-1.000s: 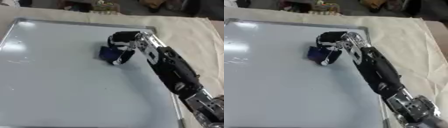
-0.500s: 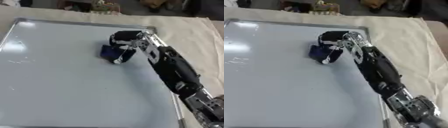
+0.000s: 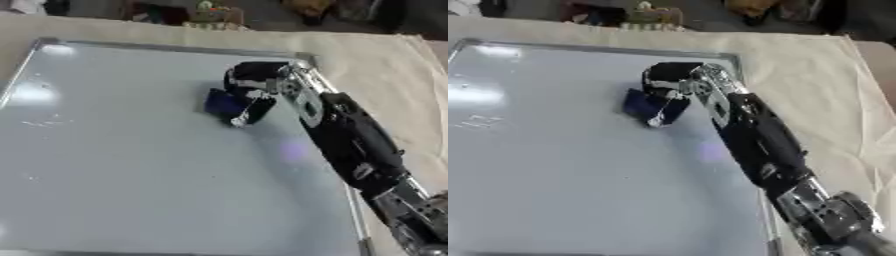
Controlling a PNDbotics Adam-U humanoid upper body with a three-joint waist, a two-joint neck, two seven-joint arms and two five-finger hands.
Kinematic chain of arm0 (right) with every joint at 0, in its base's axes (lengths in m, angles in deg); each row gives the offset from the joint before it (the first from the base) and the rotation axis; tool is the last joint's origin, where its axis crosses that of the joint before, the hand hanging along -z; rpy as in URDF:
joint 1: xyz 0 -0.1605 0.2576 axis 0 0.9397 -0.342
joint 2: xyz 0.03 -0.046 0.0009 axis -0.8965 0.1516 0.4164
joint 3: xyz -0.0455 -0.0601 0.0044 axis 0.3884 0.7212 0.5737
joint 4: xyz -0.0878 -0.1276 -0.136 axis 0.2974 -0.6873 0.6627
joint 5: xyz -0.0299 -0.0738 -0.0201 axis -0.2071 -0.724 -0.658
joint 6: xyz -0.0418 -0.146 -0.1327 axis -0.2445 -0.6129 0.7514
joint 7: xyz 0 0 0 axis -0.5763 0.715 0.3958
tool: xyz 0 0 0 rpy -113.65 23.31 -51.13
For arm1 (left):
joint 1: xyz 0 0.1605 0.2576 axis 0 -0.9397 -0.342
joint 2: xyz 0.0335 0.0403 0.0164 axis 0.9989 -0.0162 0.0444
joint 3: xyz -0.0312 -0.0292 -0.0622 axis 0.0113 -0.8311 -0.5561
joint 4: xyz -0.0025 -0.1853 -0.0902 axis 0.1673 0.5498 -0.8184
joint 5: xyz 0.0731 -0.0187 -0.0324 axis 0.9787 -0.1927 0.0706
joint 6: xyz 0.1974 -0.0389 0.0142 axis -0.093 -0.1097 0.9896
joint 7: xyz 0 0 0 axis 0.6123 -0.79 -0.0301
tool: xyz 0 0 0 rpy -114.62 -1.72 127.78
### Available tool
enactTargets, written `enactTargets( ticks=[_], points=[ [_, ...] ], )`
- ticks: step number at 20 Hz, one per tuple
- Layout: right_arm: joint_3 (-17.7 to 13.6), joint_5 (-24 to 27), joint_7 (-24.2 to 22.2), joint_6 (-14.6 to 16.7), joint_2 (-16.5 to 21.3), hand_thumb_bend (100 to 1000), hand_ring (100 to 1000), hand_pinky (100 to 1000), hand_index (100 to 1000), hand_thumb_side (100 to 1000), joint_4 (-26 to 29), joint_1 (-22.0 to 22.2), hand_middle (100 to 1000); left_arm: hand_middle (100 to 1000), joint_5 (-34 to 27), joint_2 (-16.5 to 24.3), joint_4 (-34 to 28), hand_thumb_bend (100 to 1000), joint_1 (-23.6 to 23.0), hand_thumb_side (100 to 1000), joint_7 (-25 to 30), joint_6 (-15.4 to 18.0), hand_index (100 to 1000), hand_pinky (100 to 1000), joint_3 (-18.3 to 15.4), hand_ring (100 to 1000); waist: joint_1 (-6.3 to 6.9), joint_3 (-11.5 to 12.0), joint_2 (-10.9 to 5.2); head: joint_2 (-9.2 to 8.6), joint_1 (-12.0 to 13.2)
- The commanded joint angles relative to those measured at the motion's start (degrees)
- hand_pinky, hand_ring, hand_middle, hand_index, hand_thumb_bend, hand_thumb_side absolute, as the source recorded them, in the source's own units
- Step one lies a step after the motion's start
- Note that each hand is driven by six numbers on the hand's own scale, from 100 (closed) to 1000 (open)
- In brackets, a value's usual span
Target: Wipe the whiteboard clean with a brush.
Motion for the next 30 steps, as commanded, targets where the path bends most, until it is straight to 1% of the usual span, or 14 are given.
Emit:
enactTargets(
  ticks=[1,4,11,19,30],
  points=[
    [0.71,0.86,-1.45,0.51,0.57,100,386,421,254,225,0.06,-0.40,141,454,-0.02,0.39,-1.16,100,0.24,857,-0.08,-0.03,490,328,-0.05,396,0.35,-0.06,-0.95,0.09,-0.09],
    [1.49,1.37,-2.26,1.40,0.63,100,364,400,241,229,0.55,-0.16,121,454,-0.01,0.41,-1.16,100,0.25,857,-0.08,-0.05,490,328,-0.05,396,0.33,-0.18,-0.97,0.10,-0.08],
    [3.19,3.28,-4.16,2.82,0.70,100,349,384,222,233,2.11,0.98,109,453,-0.02,0.43,-1.16,100,0.30,858,-0.08,-0.16,490,329,-0.04,396,0.22,-0.50,-1.04,0.09,-0.12],
    [5.04,6.26,-7.39,2.41,0.30,100,334,367,213,235,4.40,2.61,100,453,-0.03,0.43,-1.16,100,0.38,858,-0.14,-0.12,490,329,-0.06,395,0.22,-0.30,-1.01,-0.20,-0.39],
    [7.14,12.19,-14.02,1.55,0.22,100,322,359,209,218,7.66,4.19,100,453,-0.03,0.41,-1.16,100,0.54,858,-0.11,0.01,489,329,-0.03,394,0.24,-0.15,-0.74,-0.50,-0.73]
  ],
)
